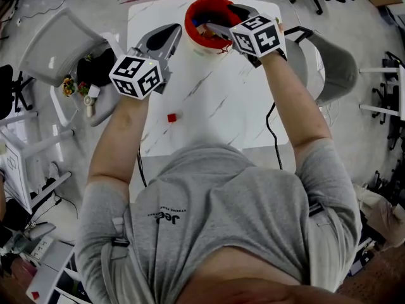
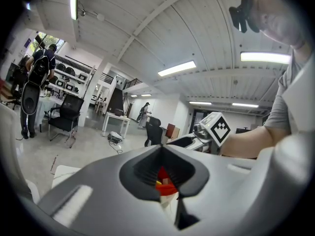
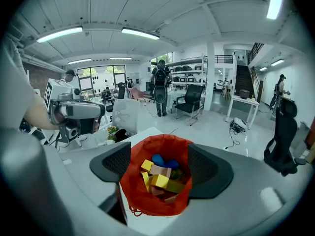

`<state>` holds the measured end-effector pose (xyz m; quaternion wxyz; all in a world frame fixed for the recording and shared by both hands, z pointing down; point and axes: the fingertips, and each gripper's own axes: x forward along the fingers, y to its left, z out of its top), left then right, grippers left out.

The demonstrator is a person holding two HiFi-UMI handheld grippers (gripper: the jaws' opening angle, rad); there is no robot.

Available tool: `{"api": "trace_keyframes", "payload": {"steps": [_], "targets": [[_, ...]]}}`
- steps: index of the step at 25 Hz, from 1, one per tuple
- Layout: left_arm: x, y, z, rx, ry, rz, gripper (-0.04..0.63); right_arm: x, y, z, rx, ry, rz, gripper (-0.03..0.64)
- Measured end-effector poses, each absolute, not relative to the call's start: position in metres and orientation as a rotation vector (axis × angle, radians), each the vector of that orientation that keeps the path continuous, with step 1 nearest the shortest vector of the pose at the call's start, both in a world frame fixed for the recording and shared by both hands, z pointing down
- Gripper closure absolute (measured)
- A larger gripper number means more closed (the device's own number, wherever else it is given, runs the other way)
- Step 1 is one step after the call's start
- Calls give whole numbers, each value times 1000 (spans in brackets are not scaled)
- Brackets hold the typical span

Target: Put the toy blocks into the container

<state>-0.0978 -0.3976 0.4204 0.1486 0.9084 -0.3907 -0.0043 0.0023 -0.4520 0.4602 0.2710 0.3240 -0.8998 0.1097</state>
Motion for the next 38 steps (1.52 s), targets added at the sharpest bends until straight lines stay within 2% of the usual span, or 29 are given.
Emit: {"api": "trace_keyframes", "payload": {"steps": [17, 28, 38], "targets": [[-163, -334, 429, 2541, -1246, -55, 537, -80, -349, 459, 599, -2531, 299, 279], [-223, -258, 466, 2435, -1344, -60, 537, -152, -224, 528, 214, -2496, 252, 280], [-253, -207, 511, 2321, -1378, -59, 537, -167, -151, 617, -23, -2324, 193, 281]]}}
